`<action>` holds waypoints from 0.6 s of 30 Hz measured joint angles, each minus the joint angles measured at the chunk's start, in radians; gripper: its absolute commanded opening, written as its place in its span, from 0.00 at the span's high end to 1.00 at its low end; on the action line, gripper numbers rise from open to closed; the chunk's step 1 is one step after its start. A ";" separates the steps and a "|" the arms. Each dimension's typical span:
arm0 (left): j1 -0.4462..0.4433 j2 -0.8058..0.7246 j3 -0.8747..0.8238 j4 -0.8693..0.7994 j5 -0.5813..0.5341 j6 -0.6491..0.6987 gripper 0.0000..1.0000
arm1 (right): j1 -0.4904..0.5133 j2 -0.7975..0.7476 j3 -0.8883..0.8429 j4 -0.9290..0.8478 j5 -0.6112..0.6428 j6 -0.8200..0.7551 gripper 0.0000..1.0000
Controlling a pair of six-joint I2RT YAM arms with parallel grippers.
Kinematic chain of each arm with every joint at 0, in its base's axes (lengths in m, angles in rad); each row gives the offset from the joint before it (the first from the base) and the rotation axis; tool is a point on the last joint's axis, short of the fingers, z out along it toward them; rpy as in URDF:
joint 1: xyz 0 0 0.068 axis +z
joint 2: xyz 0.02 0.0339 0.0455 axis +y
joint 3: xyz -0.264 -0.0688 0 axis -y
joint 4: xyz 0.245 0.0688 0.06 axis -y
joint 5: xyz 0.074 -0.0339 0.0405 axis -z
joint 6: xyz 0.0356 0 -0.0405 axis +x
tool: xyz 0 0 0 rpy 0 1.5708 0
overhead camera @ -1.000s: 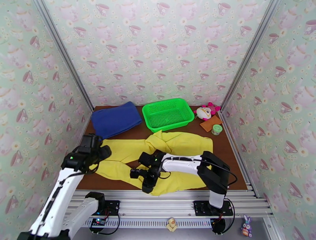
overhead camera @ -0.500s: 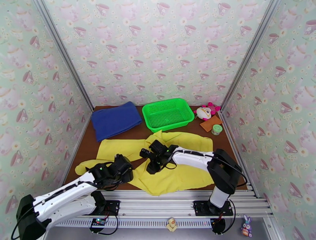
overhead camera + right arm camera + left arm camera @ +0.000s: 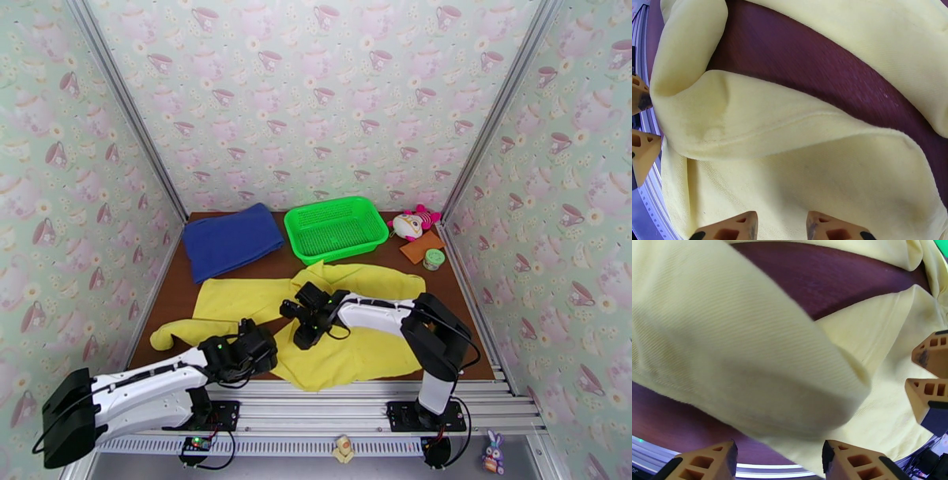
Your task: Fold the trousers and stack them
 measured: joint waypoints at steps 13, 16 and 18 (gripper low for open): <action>0.087 0.073 -0.004 0.117 -0.106 -0.036 0.37 | 0.000 0.059 0.024 -0.028 -0.032 0.000 0.68; 0.137 0.058 -0.004 0.128 -0.132 -0.035 0.36 | 0.000 0.066 0.032 -0.031 -0.038 -0.001 0.68; 0.176 0.049 -0.004 0.140 -0.142 -0.028 0.36 | 0.000 0.068 0.035 -0.034 -0.042 -0.002 0.68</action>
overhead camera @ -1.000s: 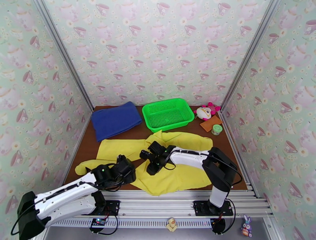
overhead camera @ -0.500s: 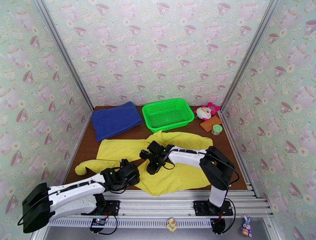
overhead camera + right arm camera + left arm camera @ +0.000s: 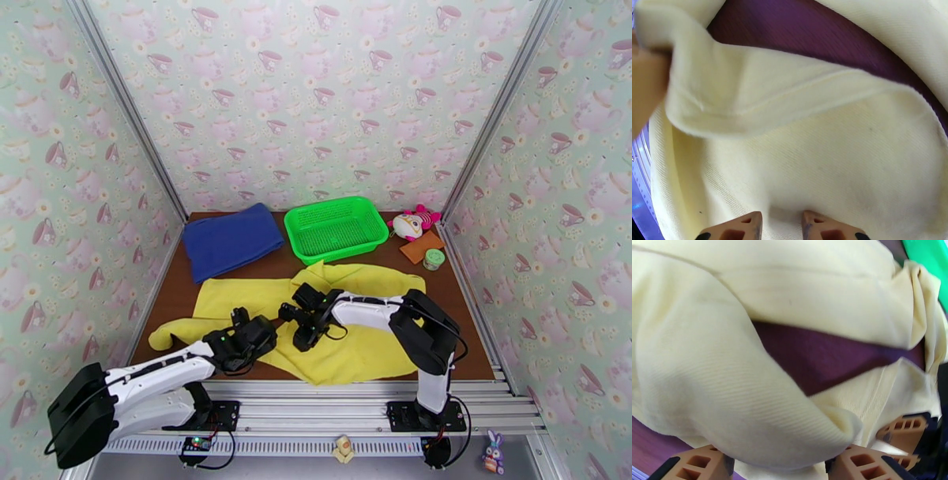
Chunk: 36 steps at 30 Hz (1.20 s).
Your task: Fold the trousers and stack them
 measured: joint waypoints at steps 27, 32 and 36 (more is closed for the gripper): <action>0.398 0.488 0.587 -0.021 -0.153 0.655 0.37 | -0.038 0.071 0.063 -0.037 -0.092 -0.026 0.82; 0.431 0.551 0.607 0.001 -0.157 0.760 0.37 | -0.039 0.071 0.063 -0.037 -0.093 -0.026 0.81; 0.437 0.353 0.460 -0.003 -0.121 0.764 0.37 | -0.038 0.069 0.063 -0.037 -0.093 -0.026 0.82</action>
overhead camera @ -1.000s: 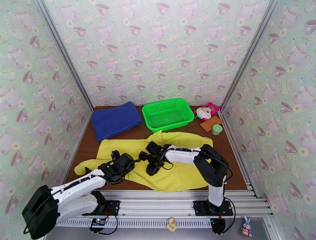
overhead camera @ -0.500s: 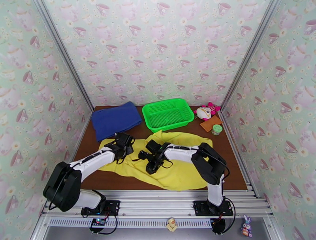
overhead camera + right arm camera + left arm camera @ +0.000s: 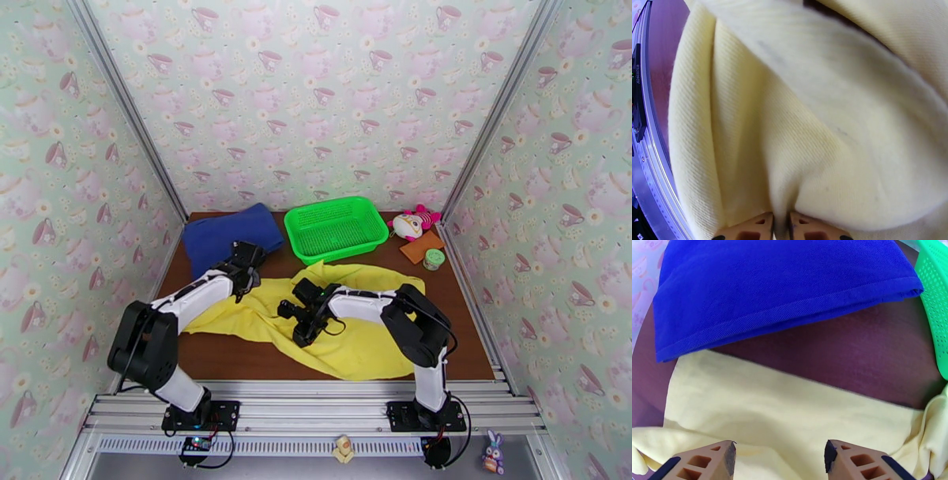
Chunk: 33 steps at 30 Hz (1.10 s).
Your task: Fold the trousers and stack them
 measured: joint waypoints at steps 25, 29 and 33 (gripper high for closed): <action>0.252 0.021 -0.150 0.141 0.400 -0.117 0.34 | 0.000 -0.045 -0.043 0.002 0.058 0.001 0.79; 0.252 0.021 -0.150 0.183 0.402 -0.142 0.37 | 0.000 -0.034 -0.028 -0.010 0.055 0.001 0.79; 0.252 0.066 -0.124 0.189 0.402 -0.163 0.54 | 0.000 -0.028 -0.021 -0.017 0.052 0.001 0.79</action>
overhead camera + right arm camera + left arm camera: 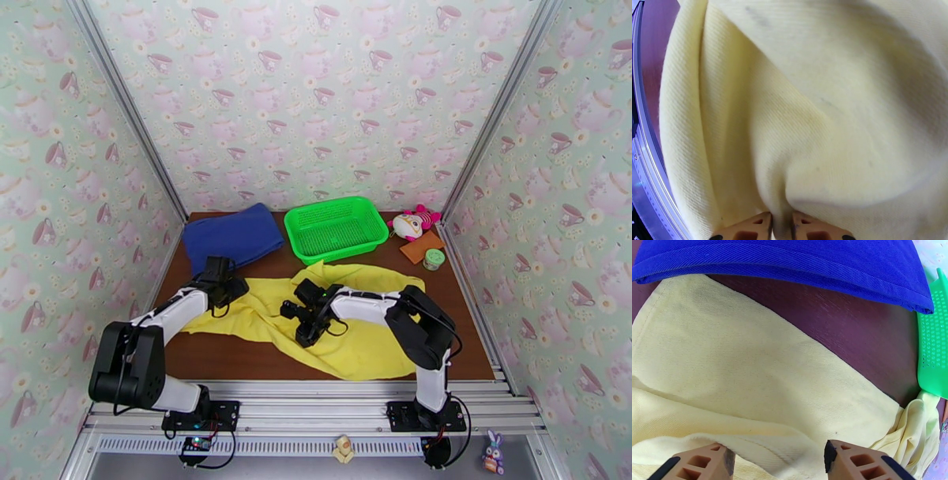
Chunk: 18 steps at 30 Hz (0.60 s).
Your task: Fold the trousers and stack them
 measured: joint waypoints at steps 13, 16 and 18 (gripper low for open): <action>0.005 -0.224 -0.042 -0.150 -0.042 -0.023 1.00 | -0.001 0.020 0.023 -0.019 -0.010 -0.003 0.83; 0.003 -0.375 -0.027 -0.270 -0.105 0.002 1.00 | -0.003 0.024 0.028 -0.024 -0.014 -0.004 0.88; 0.003 -0.403 0.014 -0.345 -0.139 0.021 1.00 | -0.003 0.030 0.034 -0.029 -0.017 -0.005 0.93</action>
